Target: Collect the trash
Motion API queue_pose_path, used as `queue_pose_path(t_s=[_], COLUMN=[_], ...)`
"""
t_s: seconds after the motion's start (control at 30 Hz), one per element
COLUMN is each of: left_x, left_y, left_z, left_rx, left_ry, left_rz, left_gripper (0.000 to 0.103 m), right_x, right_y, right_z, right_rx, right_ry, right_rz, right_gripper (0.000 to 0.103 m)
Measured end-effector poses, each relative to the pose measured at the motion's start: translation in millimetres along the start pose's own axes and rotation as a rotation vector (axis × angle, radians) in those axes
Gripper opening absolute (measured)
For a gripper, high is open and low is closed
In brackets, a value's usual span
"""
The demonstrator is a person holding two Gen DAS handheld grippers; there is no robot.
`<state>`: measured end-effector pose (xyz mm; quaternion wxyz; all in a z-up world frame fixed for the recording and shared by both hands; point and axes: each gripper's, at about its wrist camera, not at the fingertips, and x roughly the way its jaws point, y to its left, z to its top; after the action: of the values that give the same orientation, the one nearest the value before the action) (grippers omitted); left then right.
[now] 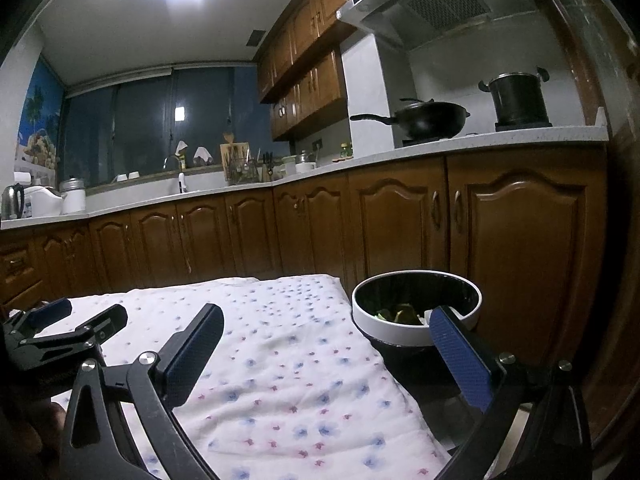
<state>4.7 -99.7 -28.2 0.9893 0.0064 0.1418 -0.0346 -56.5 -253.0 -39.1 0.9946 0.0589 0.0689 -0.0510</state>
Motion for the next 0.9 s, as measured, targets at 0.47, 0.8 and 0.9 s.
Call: queue_pose_path(t_s=[0.47,0.8,0.9], left_x=[-1.5,-1.2,-0.6], left_y=[-1.2,-1.0,-1.3], left_z=[0.2,0.3,-0.3], left_rx=[0.011,0.007,0.008], left_ry=[0.003,0.014,0.017], left_rz=[-0.007,-0.015,-0.019], left_gripper=[0.103,0.103,0.103], right_x=[0.4,0.2,0.4], right_y=[3.0,3.9,3.1], right_z=[0.3,0.1,0.1], right_rx=[-0.002,-0.001,-0.002], right_ry=[-0.001,-0.001,-0.001], right_rz=[0.005,0.004,0.005], right_gripper=[0.103,0.103,0.103])
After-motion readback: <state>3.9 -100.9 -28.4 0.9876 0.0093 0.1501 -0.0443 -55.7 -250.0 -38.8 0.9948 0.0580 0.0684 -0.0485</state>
